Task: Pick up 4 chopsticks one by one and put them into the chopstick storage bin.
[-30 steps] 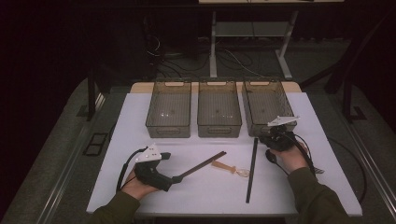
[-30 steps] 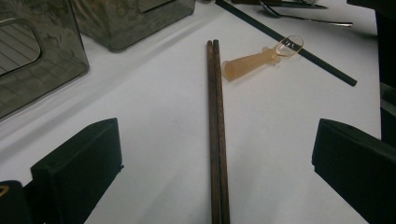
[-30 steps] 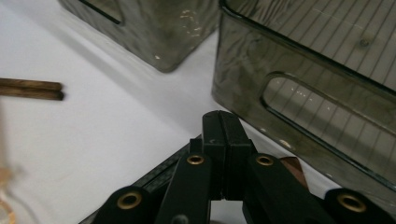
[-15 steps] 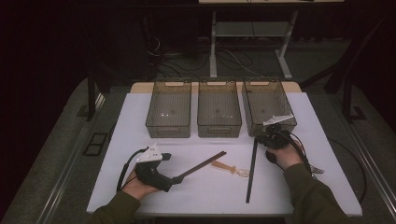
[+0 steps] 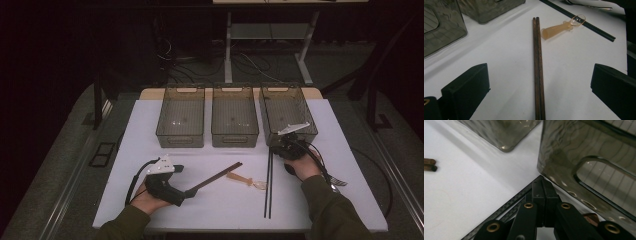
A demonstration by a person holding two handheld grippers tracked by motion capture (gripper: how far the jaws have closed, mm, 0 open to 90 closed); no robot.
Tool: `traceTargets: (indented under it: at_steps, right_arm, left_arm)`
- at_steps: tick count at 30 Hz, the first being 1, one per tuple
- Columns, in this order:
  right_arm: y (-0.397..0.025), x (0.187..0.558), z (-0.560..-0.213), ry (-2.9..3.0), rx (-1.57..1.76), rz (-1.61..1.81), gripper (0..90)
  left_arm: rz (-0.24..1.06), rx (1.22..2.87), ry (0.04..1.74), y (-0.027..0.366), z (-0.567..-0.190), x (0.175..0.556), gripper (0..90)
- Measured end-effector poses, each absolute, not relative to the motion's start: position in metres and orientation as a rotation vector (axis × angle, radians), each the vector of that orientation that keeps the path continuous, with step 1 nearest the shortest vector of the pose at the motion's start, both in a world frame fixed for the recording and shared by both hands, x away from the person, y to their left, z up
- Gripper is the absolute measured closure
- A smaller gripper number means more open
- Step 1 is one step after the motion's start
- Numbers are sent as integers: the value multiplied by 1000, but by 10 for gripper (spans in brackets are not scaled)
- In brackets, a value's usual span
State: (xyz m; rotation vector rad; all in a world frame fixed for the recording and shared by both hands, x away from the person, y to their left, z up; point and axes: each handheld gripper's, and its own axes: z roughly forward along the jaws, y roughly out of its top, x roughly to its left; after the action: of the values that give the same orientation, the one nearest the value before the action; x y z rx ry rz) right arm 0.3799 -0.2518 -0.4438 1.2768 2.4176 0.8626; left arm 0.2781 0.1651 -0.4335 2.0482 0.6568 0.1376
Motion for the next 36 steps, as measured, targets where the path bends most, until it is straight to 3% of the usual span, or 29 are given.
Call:
traceTargets:
  at_steps: [36]
  right_arm:
    - [-220, 375, -444, 2488, 1168, 903, 894]
  left_arm:
    - [137, 2046, 656, 165, -433, 278, 10]
